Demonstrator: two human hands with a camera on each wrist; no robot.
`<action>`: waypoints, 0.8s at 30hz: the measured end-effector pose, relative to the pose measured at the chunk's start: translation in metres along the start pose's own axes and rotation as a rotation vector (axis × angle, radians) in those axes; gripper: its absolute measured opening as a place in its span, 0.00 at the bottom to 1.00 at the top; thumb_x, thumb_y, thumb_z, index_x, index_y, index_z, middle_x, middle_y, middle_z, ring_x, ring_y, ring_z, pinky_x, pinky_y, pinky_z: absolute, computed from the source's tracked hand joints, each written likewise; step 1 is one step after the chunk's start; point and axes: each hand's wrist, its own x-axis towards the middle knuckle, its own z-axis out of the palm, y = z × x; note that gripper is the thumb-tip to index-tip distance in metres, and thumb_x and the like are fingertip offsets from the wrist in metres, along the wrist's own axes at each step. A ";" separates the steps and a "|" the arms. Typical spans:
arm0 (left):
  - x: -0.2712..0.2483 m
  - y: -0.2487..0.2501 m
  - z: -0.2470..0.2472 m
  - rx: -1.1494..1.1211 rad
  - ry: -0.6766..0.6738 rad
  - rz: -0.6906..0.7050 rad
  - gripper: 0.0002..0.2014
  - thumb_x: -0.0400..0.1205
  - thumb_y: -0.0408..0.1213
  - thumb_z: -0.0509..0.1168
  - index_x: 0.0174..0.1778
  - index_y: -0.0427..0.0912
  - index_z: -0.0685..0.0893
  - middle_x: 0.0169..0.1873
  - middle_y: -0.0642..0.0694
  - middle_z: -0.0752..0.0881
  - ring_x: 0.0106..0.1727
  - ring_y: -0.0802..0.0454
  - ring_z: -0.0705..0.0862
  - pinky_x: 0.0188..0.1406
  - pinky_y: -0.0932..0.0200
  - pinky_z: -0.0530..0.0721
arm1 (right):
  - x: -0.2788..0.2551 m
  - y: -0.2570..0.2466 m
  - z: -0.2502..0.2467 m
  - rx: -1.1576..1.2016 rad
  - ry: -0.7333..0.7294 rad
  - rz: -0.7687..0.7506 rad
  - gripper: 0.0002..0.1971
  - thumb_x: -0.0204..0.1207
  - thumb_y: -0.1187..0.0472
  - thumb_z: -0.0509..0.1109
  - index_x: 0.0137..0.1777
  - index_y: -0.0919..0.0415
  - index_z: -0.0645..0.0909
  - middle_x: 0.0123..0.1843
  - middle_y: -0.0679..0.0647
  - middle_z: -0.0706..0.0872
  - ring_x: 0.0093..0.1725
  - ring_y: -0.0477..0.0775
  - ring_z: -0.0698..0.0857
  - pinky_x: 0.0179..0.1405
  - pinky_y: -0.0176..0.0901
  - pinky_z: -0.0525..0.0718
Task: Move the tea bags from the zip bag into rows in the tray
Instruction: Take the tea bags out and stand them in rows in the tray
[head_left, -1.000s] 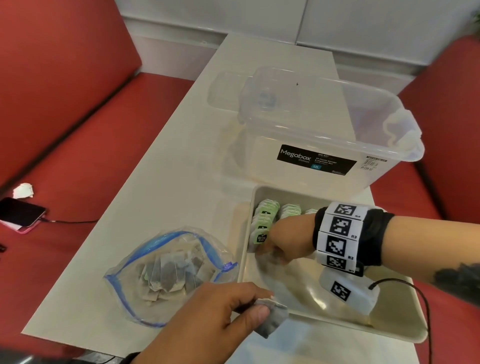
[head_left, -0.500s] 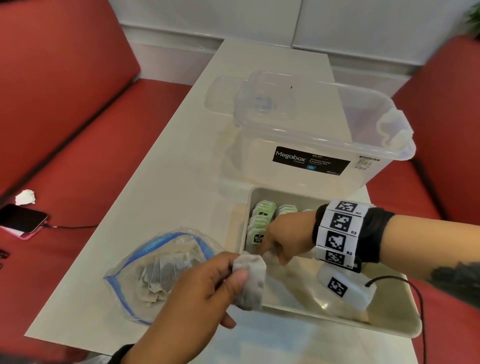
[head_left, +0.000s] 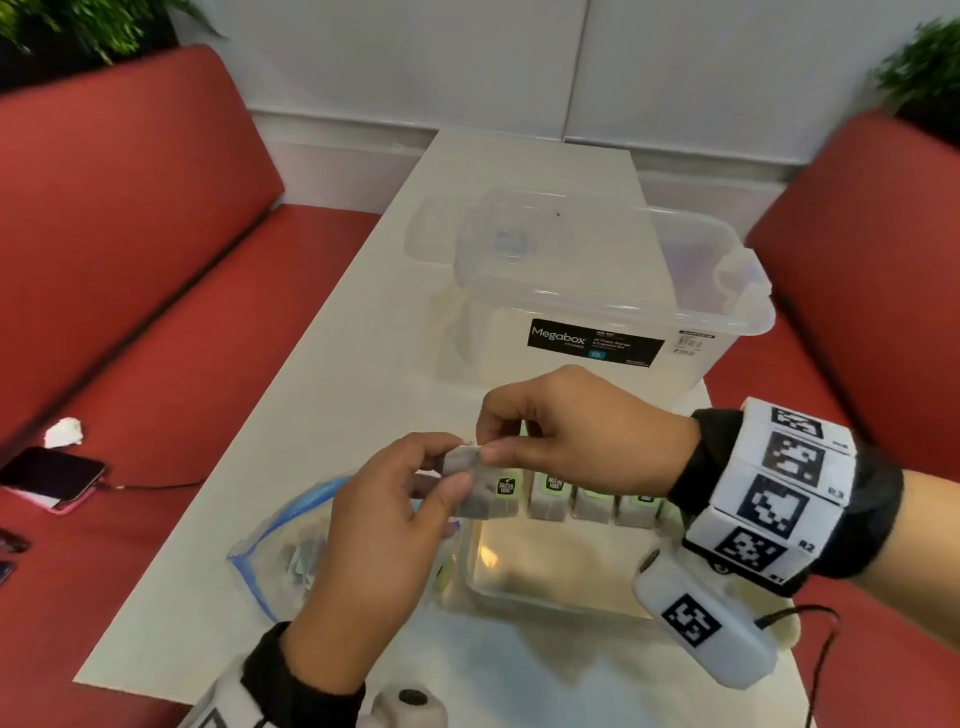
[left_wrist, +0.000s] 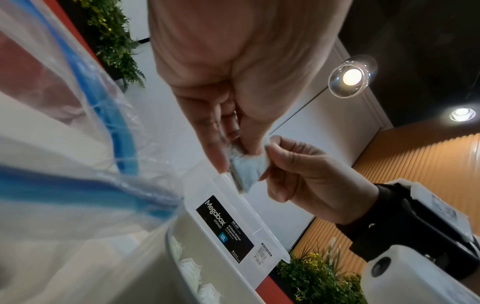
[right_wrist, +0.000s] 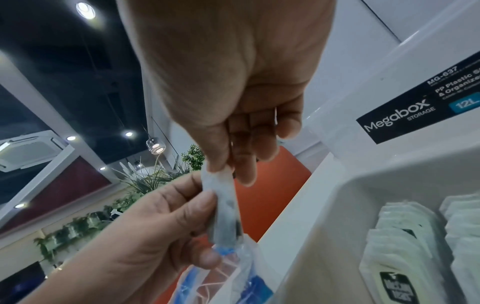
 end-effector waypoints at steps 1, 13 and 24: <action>0.000 0.002 0.001 0.016 -0.001 0.017 0.13 0.77 0.33 0.69 0.47 0.59 0.84 0.43 0.59 0.87 0.45 0.58 0.87 0.34 0.61 0.87 | -0.002 0.000 0.001 -0.026 0.033 0.006 0.06 0.77 0.54 0.70 0.46 0.56 0.84 0.35 0.41 0.81 0.32 0.27 0.76 0.33 0.23 0.70; 0.006 0.019 0.011 0.184 0.077 0.172 0.05 0.77 0.42 0.66 0.39 0.58 0.83 0.43 0.61 0.84 0.50 0.65 0.81 0.48 0.59 0.81 | -0.032 -0.007 -0.001 -0.035 0.322 0.137 0.14 0.72 0.60 0.72 0.56 0.50 0.77 0.34 0.44 0.80 0.31 0.41 0.76 0.38 0.43 0.79; 0.007 0.019 0.020 0.206 0.015 0.195 0.07 0.79 0.41 0.65 0.38 0.59 0.82 0.41 0.63 0.84 0.49 0.68 0.80 0.42 0.77 0.73 | -0.042 -0.006 0.000 -0.123 0.316 0.195 0.16 0.75 0.46 0.69 0.62 0.44 0.76 0.45 0.40 0.78 0.44 0.45 0.80 0.48 0.51 0.82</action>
